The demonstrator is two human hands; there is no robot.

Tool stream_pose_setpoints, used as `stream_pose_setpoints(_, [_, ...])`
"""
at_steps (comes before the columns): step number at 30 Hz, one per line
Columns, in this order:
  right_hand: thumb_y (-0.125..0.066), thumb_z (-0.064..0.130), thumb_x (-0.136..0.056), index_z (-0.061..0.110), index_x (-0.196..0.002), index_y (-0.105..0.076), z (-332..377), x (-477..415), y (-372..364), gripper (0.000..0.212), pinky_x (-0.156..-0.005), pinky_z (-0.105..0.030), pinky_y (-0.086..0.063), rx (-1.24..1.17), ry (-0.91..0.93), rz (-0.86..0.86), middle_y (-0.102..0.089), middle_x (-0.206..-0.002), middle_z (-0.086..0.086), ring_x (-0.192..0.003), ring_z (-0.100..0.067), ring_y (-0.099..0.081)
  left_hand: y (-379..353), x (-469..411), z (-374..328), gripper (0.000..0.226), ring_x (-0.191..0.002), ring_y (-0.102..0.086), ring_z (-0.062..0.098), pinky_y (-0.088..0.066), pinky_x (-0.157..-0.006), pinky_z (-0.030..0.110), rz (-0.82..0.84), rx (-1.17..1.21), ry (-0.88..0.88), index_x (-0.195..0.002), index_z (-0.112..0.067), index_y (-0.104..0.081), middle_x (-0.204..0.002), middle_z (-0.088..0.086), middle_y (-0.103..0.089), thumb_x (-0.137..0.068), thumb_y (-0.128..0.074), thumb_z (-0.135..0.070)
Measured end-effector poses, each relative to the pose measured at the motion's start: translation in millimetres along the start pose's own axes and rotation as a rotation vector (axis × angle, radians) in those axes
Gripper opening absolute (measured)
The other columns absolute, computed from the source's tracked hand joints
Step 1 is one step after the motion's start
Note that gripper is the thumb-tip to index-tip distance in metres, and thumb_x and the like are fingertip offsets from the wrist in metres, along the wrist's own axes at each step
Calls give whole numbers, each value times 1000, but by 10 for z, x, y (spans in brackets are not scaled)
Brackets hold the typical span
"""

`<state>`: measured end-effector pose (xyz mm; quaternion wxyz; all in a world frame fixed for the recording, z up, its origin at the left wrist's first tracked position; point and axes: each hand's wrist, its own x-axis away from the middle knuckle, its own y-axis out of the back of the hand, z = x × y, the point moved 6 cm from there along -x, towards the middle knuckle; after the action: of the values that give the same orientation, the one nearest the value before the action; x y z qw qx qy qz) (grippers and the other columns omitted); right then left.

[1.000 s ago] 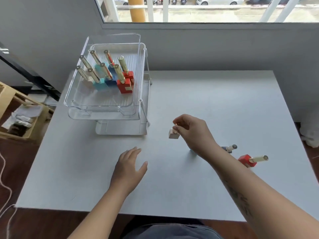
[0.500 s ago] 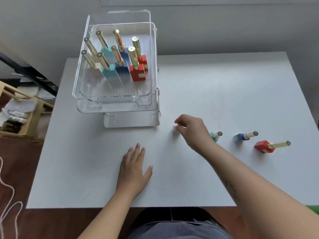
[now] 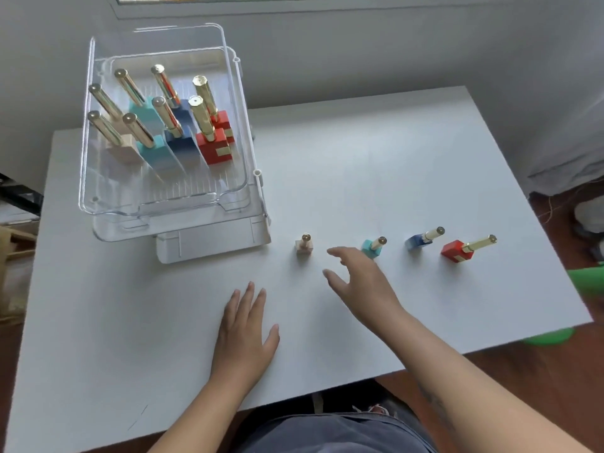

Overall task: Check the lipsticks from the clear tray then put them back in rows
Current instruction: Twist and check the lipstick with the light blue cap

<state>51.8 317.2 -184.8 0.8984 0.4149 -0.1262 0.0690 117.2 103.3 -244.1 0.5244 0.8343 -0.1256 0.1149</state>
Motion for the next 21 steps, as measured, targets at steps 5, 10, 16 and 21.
stream_pose_setpoints(5, [-65,28,-88,20,-117,-66,-601,450,109,30,-96,-39,-47,224,26,-121,-60,-130,-2,-122,-24,-53,-74,-79,-263,67,-151,5,27,6,-120,39,50,-92,-46,-154,-24,-17,-165,0,2,-96,-44,-43])
stream_pose_setpoints(10, [-52,48,-91,33,-142,-44,-1352,554,277,54,-116,-45,-21,394,-138,-114,-31,-157,-5,-145,-34,-21,-154,-160,-536,68,-151,7,25,2,-120,36,85,-114,-83,-155,-22,-12,-165,1,5,-97,-41,-42])
stream_pose_setpoints(16, [-22,68,-89,51,-148,0,-1617,473,215,65,-117,-38,13,498,-92,-2,2,-164,5,-149,-24,12,-186,-332,-1200,61,-143,-21,17,-21,-113,24,45,38,-222,-150,-20,-30,-157,-2,-28,-95,-51,-37])
stream_pose_setpoints(21, [-21,68,-90,49,-149,2,-1647,469,215,66,-116,-38,18,509,-75,-18,9,-162,6,-148,-22,20,-151,-791,-1678,61,-136,-35,16,-22,-105,16,0,247,-197,-146,-17,-35,-149,-3,-39,-92,-62,-26])
